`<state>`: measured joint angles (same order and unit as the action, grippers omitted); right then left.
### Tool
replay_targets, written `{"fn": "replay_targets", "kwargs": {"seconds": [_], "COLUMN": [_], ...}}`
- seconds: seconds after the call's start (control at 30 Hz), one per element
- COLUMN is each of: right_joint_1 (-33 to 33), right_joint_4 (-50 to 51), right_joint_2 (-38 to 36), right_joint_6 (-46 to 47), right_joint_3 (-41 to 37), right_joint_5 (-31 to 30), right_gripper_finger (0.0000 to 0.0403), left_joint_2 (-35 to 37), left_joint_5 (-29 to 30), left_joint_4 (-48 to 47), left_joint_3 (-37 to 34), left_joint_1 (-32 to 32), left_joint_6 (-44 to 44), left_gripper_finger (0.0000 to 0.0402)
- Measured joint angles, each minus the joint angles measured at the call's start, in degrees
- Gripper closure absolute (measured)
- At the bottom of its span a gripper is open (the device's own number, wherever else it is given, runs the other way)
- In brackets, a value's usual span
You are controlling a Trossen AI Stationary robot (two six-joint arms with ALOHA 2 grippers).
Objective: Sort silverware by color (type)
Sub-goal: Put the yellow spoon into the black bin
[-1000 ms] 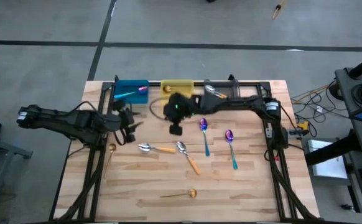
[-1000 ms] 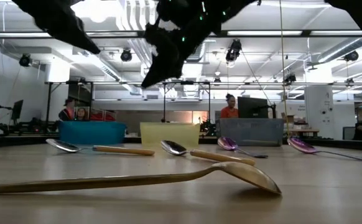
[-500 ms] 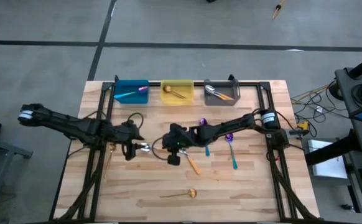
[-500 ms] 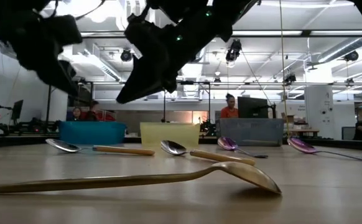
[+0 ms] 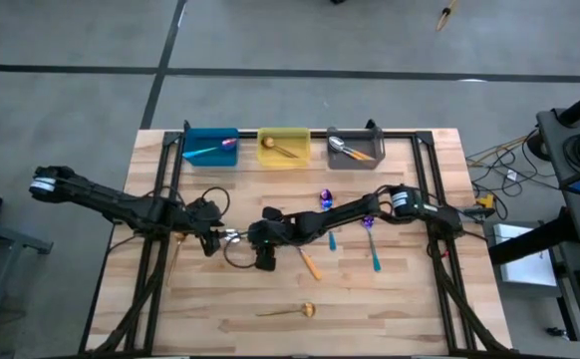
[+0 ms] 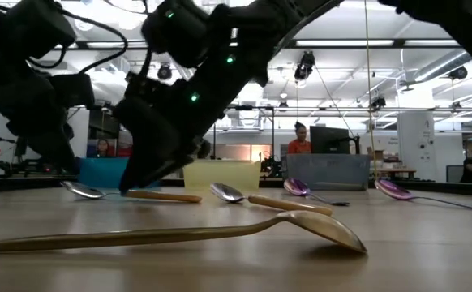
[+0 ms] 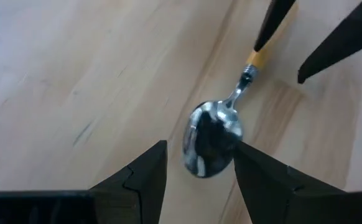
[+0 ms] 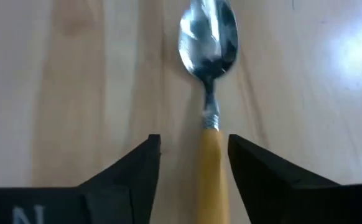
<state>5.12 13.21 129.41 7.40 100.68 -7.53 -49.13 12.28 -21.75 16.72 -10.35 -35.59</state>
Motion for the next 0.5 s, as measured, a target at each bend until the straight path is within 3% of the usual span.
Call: {"fn": "replay_targets", "kwargs": {"seconds": [0.13,0.27,0.5], "right_joint_1": [-0.8,-0.8,-0.9], "right_joint_4": [6.5,8.8,11.2], "right_joint_2": [4.2,8.6,13.2], "right_joint_6": [-1.6,-3.1,-3.6], "right_joint_3": [6.3,11.7,15.1], "right_joint_5": [-0.1,-0.4,-0.5], "right_gripper_finger": [0.0212,0.0228,0.0334], "left_joint_2": [-1.1,-2.1,-1.5], "left_joint_5": [0.3,0.3,0.3], "left_joint_4": [-0.1,0.4,1.4], "left_joint_3": [-0.3,-0.3,-0.3], "left_joint_1": [0.0,0.0,0.0], "left_joint_6": [-1.0,-1.1,-1.1], "left_gripper_finger": [0.0238,0.0238,0.0238]}}
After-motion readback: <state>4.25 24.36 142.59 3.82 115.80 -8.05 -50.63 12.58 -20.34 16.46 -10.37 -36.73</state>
